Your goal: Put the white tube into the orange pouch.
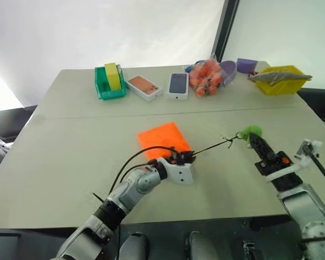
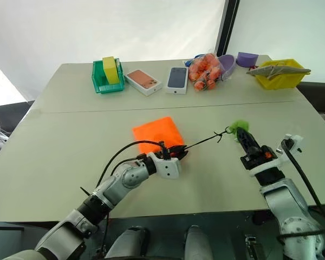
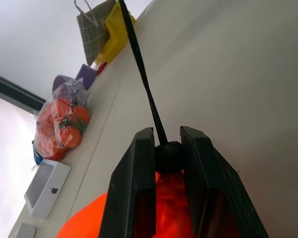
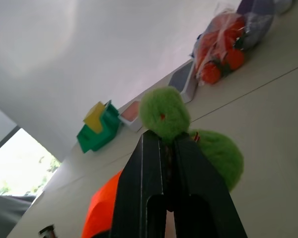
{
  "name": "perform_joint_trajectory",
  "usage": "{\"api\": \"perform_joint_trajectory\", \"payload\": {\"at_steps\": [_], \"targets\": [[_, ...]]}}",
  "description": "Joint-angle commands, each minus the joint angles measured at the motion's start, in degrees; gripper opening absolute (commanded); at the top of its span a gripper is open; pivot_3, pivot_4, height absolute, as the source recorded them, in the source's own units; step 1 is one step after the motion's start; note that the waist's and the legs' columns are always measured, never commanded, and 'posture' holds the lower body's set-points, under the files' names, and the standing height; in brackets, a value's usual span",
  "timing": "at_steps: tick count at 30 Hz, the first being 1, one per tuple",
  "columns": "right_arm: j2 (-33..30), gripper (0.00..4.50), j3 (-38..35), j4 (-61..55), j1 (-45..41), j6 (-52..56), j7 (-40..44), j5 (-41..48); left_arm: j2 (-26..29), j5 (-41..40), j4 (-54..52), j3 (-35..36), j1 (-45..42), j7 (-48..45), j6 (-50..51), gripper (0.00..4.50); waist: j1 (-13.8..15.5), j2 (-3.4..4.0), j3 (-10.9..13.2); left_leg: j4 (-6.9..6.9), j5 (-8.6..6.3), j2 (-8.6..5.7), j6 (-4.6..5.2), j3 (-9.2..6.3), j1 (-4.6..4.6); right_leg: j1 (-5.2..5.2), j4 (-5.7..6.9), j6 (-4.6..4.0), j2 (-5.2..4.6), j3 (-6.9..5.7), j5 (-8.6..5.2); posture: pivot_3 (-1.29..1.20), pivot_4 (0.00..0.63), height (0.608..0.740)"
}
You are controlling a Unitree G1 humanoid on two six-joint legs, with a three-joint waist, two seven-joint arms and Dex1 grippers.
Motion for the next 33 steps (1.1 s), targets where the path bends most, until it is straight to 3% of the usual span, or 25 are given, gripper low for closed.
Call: {"api": "perform_joint_trajectory", "payload": {"at_steps": [1, 7, 12, 14, 17, 20, 22, 27, 33], "targets": [[-0.42, 0.0, -2.81, 3.63, -2.46, -3.26, -2.55, -6.18, 4.12, -2.95, -4.93, 2.98, 2.77, -3.54, 0.92, 0.25, -0.15, 0.01, -0.01, -0.01, 0.0, 0.0, 0.0, 0.01, 0.0, -0.02, 0.0, 0.0, 0.0, 0.01, 0.0, 0.0, 0.15, 0.74], [-0.14, 0.0, -2.65, 10.05, -5.61, -4.29, -4.95, -15.1, 12.71, -5.84, -9.93, 7.68, 8.69, -6.58, 1.84, 0.25, -0.27, 0.15, -0.06, -0.12, 0.0, 0.01, 0.01, 0.09, 0.11, -0.04, 0.05, 0.0, 0.0, 0.12, 0.0, 0.0, 0.15, 0.74], [-0.1, 0.0, -0.29, 10.4, -6.21, -2.88, -2.66, -18.36, 14.35, -10.67, -12.09, 9.19, 11.04, -8.93, 2.14, 0.25, -0.12, 0.2, -0.09, -0.12, 0.0, 0.02, 0.02, 0.2, 0.12, -0.04, 0.05, -0.02, 0.01, 0.23, 0.0, 0.0, 0.15, 0.74], [-1.67, 0.0, 3.39, 8.76, -5.04, -1.17, 0.97, -20.21, 12.58, -17.87, -14.38, 10.25, 12.03, -12.1, 4.64, 1.28, -0.14, 0.2, -0.09, -0.12, -0.01, 0.02, 0.03, 0.23, 0.12, -0.05, 0.03, -0.02, 0.0, 0.26, -0.01, 0.0, 0.15, 0.74], [-3.33, 1.09, 6.11, 6.93, -3.75, -0.13, 4.74, -22.12, 11.57, -23.71, -18.1, 11.15, 13.34, -15.25, 8.07, 2.61, -0.11, 0.2, -0.08, -0.12, -0.03, 0.03, 0.07, 0.26, 0.1, -0.08, 0.02, -0.02, 0.0, 0.28, -0.01, 0.0, 0.15, 0.74], [-6.07, 2.6, 8.23, 6.05, -1.9, -0.64, 8.26, -26.67, 12.45, -31.55, -24.01, 13.21, 16.88, -19.26, 12.86, 4.17, -0.14, 0.19, -0.08, -0.12, -0.04, 0.03, 0.09, 0.29, 0.11, -0.07, 0.02, -0.02, 0.0, 0.29, -0.01, 0.0, 0.15, 0.74], [-7.15, 3.56, 8.48, 6.07, -0.26, -1.54, 11.36, -27.98, 13.46, -36.14, -27.24, 15.62, 19.65, -20.68, 16.81, 4.19, -0.21, 0.18, -0.07, -0.12, -0.06, 0.04, 0.11, 0.34, 0.12, -0.08, 0.01, -0.03, -0.01, 0.3, -0.02, 0.0, 0.15, 0.74], [-8.46, 3.56, 7.04, 6.14, 3.87, -4.9, 18.04, -30.44, 16.06, -44.74, -30.91, 24.84, 26.31, -20.19, 26.51, 4.19, -0.2, 0.15, -0.05, -0.11, -0.12, 0.17, 0.2, 0.4, 0.14, -0.09, 0.02, -0.05, 0.03, 0.3, -0.04, 0.0, 0.15, 0.74], [-10.07, 3.56, 7.05, 8.74, 7.4, -9.21, 26.24, -33.95, 15.67, -49.31, -24.54, 38.39, 29.56, -14.02, 33.24, 4.19, -0.16, 0.0, 0.03, 0.0, -0.16, 0.34, 0.16, 0.63, 0.12, -0.09, -0.08, -0.08, 0.03, 0.3, -0.05, 0.0, 0.15, 0.74]]}}
